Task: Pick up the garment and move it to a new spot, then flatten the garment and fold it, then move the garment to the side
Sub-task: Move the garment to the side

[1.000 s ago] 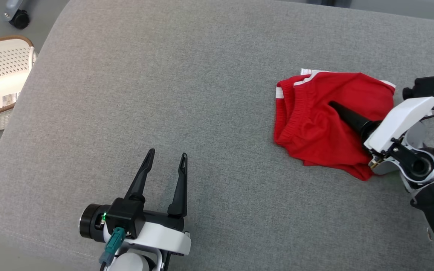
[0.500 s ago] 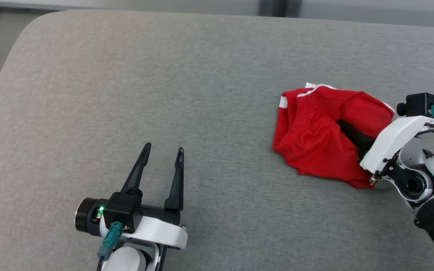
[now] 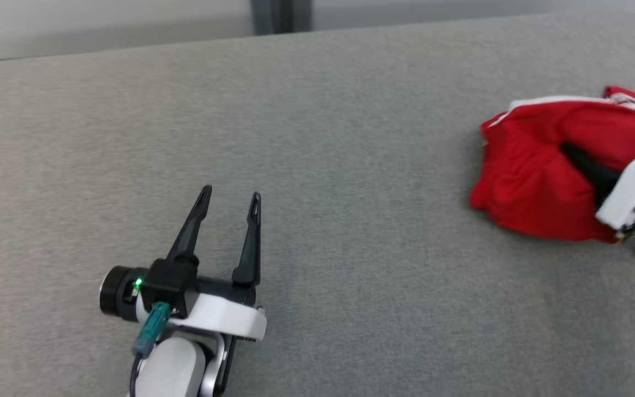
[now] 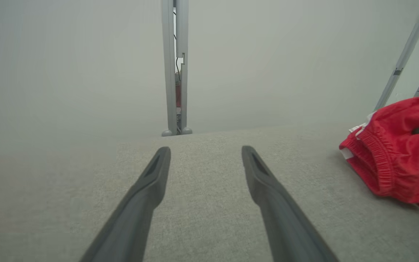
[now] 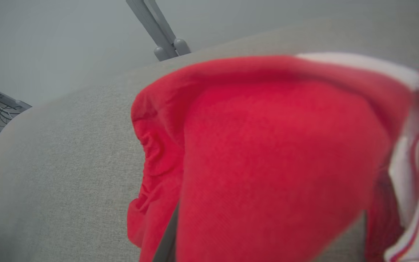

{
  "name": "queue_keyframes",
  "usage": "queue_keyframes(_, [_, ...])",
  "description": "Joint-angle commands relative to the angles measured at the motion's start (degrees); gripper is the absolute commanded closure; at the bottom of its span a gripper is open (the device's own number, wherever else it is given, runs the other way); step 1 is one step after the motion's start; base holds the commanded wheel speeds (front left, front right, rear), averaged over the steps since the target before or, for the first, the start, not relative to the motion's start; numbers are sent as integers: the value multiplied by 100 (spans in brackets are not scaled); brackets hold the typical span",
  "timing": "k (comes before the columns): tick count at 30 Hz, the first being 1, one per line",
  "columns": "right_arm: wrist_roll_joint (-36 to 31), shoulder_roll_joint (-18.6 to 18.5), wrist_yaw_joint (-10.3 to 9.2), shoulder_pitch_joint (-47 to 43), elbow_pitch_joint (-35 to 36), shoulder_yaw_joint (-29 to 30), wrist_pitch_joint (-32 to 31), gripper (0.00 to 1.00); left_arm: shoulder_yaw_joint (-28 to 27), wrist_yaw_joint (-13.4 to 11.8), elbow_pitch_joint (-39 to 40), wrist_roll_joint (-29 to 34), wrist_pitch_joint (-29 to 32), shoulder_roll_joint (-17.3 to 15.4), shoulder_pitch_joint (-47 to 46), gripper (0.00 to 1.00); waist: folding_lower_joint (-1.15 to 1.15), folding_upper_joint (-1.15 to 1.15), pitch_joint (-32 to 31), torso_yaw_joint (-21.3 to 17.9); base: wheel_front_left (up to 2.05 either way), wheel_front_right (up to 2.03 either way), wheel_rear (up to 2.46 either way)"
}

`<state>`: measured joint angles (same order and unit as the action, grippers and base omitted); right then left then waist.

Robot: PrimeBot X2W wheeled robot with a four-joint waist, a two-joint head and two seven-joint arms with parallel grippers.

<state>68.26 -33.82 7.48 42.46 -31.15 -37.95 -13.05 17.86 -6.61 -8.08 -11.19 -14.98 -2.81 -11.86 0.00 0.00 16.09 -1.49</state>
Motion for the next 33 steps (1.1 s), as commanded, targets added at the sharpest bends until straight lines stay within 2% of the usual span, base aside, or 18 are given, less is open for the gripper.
queue_keyframes(1, [43, -63, 4, 106, 18, 7, -5, 100, -12, 17, -3, 30, -17, -21, -120, 0, 0, 0, 243, -256, 0, 0, 0])
queue_keyframes(3, [49, -274, 4, 180, 45, 24, -18, 100, 1, 36, -16, 63, -16, -28, -240, 0, 0, 0, 403, -367, 0, 0, 0])
queue_keyframes(4, [75, -498, 4, 233, 68, 68, 7, 100, 21, 51, -20, 89, -17, -25, -341, 0, 0, 0, 548, -465, 0, 0, 0])
queue_keyframes(9, [166, -980, 4, 327, 109, 207, 103, 100, 95, 107, -76, 171, -17, -25, -560, 0, 0, 0, 934, -643, 0, 0, 0])
queue_keyframes(14, [254, -1497, 4, 282, 64, 385, 212, 100, 132, 141, -152, 218, -17, -23, -807, 0, 0, 0, 1296, -705, 0, 0, 0])
queue_keyframes(19, [193, -1839, 3, 341, -99, 517, 358, 100, 231, 200, -247, 186, -16, -25, -1017, 0, 0, 0, 1603, -615, 0, 0, 0])
queue_keyframes(24, [-481, -2211, 2, 478, -325, 309, 587, 100, 293, 168, -315, 118, -1, -42, -1116, 0, 0, 0, 1865, -420, 0, 0, 0])
queue_keyframes(33, [-1408, -2347, 2, 791, -976, 82, 837, 100, 426, 74, -397, -19, 19, -126, -1097, 0, 0, 0, 2053, -87, 0, 0, 0])
